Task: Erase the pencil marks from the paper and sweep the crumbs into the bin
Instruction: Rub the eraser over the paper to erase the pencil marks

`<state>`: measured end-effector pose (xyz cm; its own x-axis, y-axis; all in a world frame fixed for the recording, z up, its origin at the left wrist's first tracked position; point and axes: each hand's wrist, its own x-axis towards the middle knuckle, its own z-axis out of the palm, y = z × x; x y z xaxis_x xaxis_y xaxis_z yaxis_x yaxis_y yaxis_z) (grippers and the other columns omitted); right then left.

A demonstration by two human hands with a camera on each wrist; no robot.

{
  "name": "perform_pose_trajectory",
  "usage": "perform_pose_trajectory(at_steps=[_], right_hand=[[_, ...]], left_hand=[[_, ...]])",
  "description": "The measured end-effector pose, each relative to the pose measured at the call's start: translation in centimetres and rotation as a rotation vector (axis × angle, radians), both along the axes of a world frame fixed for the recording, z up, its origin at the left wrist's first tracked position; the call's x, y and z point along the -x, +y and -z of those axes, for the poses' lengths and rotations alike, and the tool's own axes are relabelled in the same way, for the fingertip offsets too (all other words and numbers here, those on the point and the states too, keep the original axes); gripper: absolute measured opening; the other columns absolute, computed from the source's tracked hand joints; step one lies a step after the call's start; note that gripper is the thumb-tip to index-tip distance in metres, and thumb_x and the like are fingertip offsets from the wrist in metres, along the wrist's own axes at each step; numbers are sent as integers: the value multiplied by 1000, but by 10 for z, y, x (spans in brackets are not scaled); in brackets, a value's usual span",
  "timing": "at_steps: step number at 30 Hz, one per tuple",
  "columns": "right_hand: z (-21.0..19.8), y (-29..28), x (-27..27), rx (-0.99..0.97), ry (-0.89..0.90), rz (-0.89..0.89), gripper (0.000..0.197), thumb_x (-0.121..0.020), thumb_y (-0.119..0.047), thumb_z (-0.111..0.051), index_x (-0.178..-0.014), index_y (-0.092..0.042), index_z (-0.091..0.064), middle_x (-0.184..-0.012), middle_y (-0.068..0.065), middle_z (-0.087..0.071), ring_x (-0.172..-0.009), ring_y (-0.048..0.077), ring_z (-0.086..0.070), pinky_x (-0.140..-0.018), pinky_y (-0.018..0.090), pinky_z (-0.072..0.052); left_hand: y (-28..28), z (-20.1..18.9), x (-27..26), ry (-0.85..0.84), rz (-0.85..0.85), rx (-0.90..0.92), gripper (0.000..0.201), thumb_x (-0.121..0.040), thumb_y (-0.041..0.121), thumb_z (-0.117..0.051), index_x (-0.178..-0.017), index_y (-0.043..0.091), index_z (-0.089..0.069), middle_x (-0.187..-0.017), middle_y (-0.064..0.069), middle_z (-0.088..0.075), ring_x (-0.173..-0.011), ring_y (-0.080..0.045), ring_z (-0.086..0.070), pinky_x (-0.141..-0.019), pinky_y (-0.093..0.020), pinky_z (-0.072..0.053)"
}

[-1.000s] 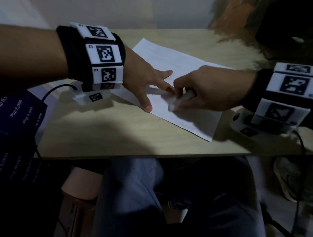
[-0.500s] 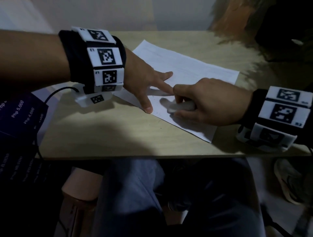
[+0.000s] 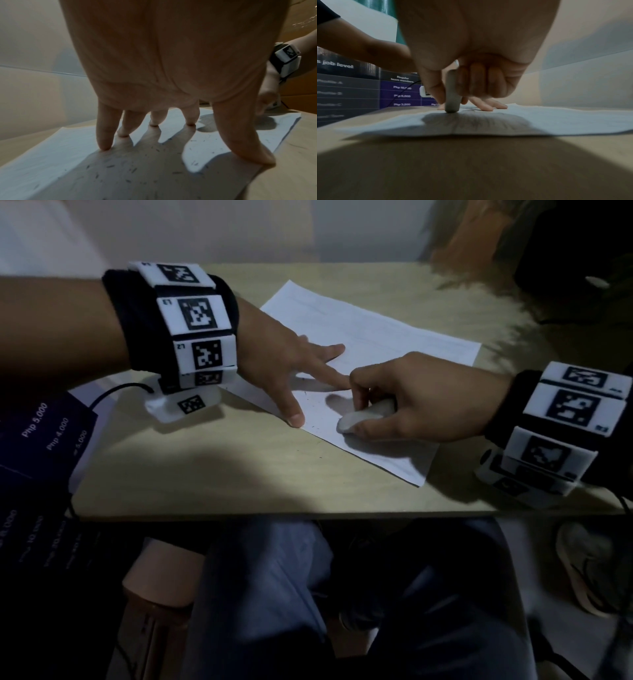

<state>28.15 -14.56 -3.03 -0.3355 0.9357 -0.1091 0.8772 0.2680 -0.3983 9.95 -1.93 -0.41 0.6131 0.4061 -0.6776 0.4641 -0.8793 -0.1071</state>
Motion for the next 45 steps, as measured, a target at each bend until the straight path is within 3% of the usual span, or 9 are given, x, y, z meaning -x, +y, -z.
perform_pose_trajectory(at_steps=[9,14,18,23,27,32,36,41,45], right_hand=[[-4,-3,5,66,39,-41,27,-82,-50,-71,-86,-27,-59,-73,-5,-63,-68,10,-56,-61,24,-41],[-2,5,-1,-95,-21,61,30,-83,-54,-66,-90,-26,-59,-76,-6,-62,-71,12,-56,-63,33,-39],[-4,-3,6,97,62,-43,26,-82,-49,-73,-87,-27,-61,-73,-6,-63,-67,9,-56,-60,23,-41],[-3,2,2,-101,-14,50,28,-83,-52,-67,-90,-26,-59,-73,-7,-60,-68,10,-54,-62,32,-37],[-7,-7,8,145,91,-56,28,-78,-53,-71,-86,-28,-62,-77,-6,-65,-70,9,-58,-64,24,-45],[-5,2,0,-90,-33,71,33,-81,-56,-65,-92,-25,-63,-70,-9,-59,-65,5,-53,-59,26,-37],[-8,-8,6,166,88,-87,29,-78,-55,-69,-86,-27,-62,-75,-3,-64,-68,11,-56,-61,25,-42],[-5,1,-1,-97,-37,51,32,-80,-55,-65,-91,-25,-61,-68,-8,-58,-63,4,-52,-61,30,-36],[-7,-10,6,116,65,-98,27,-81,-51,-73,-86,-27,-62,-72,-5,-63,-65,8,-55,-58,22,-40]], left_hand=[[0,-1,0,15,-5,7,89,-81,69,-61,-142,74,5,-161,21,31,-157,-22,5,-125,-50,-10],[0,-2,0,6,0,18,87,-83,67,-61,-138,76,5,-162,19,31,-157,-23,2,-124,-50,-13],[0,-2,0,4,-11,26,86,-82,66,-63,-131,80,7,-161,21,31,-156,-24,7,-124,-50,-12],[0,-2,0,10,2,9,88,-84,67,-60,-138,75,8,-162,19,32,-157,-24,4,-124,-51,-13],[-3,-3,0,12,-6,12,87,-86,64,-62,-130,78,11,-162,19,30,-157,-21,3,-123,-47,-11],[-1,-4,-1,10,4,-6,89,-86,63,-63,-142,72,6,-163,18,30,-157,-22,1,-123,-48,-15],[3,-3,2,-10,-2,22,91,-84,62,-66,-138,75,6,-161,23,30,-156,-18,5,-123,-43,-11],[8,-3,4,-21,-11,52,90,-83,60,-68,-132,79,5,-161,25,30,-156,-14,6,-124,-42,-10],[9,0,3,-21,-8,37,93,-83,62,-67,-141,75,4,-160,27,30,-156,-16,8,-124,-42,-10]])
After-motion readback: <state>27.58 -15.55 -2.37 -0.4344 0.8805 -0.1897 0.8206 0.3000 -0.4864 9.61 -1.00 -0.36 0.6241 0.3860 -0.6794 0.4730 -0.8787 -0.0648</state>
